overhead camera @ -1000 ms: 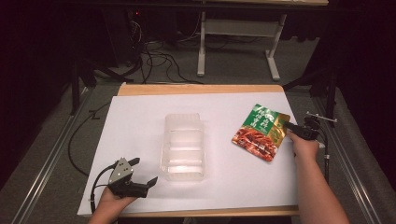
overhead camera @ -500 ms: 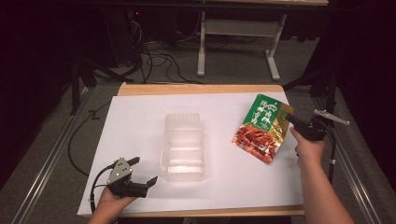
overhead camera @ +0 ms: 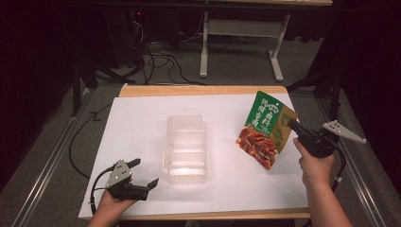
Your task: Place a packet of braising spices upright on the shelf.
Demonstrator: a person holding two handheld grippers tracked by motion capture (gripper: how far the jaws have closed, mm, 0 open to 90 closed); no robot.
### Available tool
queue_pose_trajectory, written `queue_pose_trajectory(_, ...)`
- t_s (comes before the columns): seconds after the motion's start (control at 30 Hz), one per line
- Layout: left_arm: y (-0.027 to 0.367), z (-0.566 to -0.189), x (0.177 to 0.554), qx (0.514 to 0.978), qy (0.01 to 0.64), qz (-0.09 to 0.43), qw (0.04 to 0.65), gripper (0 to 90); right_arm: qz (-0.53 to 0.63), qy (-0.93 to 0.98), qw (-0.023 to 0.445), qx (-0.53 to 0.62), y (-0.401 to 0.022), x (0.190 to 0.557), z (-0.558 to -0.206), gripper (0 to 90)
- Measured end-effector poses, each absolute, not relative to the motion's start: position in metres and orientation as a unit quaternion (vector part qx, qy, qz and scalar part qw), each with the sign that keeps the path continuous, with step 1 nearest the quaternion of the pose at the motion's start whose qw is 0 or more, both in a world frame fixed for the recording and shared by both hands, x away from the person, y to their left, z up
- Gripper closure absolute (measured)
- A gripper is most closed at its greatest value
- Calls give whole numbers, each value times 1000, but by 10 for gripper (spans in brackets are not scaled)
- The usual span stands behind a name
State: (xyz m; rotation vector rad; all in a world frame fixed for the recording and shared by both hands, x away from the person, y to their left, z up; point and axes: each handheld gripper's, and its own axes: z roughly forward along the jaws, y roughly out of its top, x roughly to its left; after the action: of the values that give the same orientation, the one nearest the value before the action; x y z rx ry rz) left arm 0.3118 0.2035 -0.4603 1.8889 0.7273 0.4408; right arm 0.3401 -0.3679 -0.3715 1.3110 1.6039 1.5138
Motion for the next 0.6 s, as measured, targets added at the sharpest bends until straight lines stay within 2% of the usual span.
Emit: queue_pose_trajectory(0.6, 201, -462, 312, 787, 302, 178, 508, 28, 584, 617, 311, 426, -332, 281, -376, 900)
